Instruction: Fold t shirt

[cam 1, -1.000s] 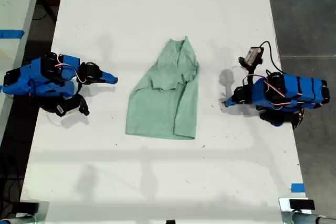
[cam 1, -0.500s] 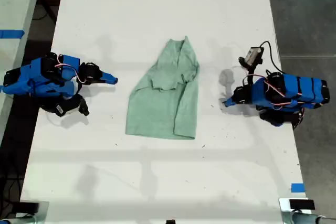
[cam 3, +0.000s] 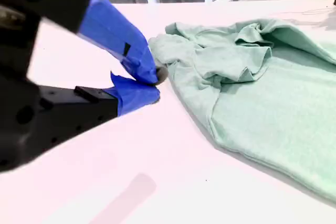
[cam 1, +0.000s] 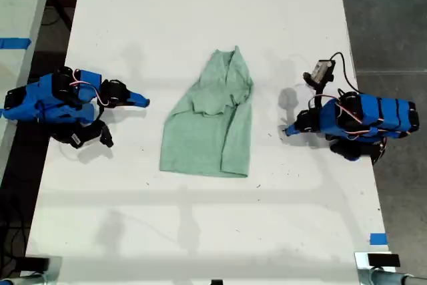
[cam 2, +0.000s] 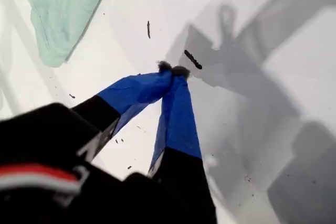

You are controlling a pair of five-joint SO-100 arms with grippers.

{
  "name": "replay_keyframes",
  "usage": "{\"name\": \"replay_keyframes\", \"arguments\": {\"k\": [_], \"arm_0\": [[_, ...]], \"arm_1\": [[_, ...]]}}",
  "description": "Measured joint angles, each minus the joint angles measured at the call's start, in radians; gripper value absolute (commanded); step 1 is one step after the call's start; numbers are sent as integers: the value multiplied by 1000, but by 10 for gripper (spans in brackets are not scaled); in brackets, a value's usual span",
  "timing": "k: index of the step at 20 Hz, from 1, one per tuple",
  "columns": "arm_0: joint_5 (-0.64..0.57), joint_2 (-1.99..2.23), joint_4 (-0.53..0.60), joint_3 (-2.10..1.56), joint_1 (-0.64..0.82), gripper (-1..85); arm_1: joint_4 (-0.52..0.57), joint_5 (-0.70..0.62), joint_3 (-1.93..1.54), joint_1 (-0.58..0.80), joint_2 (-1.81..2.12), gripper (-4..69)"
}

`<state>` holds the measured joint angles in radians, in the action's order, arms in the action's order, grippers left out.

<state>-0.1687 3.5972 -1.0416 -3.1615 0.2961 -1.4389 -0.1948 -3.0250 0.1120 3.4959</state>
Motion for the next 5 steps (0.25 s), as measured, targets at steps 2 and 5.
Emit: {"name": "replay_keyframes", "arguments": {"k": [2,5], "arm_0": [[0,0,0,-2,0,0],[0,0,0,-3,0,0]], "arm_1": [[0,0,0,0,0,-12],[0,0,0,0,0,-12]]}}
